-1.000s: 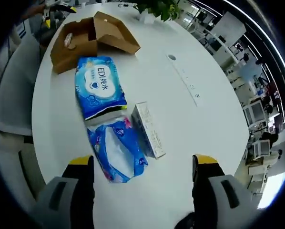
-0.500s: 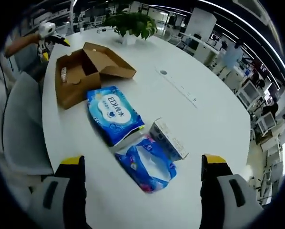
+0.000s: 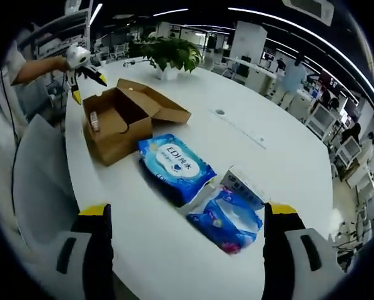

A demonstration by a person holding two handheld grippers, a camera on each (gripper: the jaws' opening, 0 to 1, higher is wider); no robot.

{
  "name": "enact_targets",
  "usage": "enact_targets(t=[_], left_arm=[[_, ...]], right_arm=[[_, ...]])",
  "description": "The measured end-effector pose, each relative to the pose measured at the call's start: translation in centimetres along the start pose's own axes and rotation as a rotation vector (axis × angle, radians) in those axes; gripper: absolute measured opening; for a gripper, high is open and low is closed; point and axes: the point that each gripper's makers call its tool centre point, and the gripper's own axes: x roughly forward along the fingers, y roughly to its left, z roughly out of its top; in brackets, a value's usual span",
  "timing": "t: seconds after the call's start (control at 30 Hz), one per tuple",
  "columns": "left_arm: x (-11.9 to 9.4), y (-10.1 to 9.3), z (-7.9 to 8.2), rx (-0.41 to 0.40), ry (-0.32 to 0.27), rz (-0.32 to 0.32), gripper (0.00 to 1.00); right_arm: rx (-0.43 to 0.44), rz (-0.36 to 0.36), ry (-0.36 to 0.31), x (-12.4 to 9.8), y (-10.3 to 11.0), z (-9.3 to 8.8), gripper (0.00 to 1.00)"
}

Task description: Operate the shoe box by opening the lid, removing the specified soft item, and placing it in the target area until the item is outside and the box remains undamaged.

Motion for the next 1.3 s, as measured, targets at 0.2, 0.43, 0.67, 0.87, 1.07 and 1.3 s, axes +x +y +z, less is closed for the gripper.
enact_targets(t=[0.2,0.43,0.67,0.87,1.07,1.3], left_arm=[[1.0,0.2,-0.5,0.03,0.055,-0.041,0.69],[2.1,0.6,-1.3,0.076,0.123,-0.085,0.66],[3.0,0.6,-2.2,0.151,0.194,-0.146,0.63],[3.6,0.3,-3.3,0.243,0.275,-0.212,0.61],[4.4,0.2,-5.0,0.335,0.374,-0.262,0.57],[4.8,-0.6,-6.8,0.434,0.459,-0.35,0.45]], right_arm=[[0.045,-0.019,-0.045,-0.5,1.9,0.3,0.96],[0.077,-0.037,-0.073,-0.9,3.9,0.5,0.96],[0.094,-0.033,-0.08,-1.0,6.3,0.4,0.96],[0.119,-0.042,-0.086,-1.4,7.0,0.3,0.96],[0.15,-0.062,-0.097,-1.8,7.0,0.2,0.96],[0.155,-0.072,-0.085,-1.8,7.2,-0.1,0.96]])
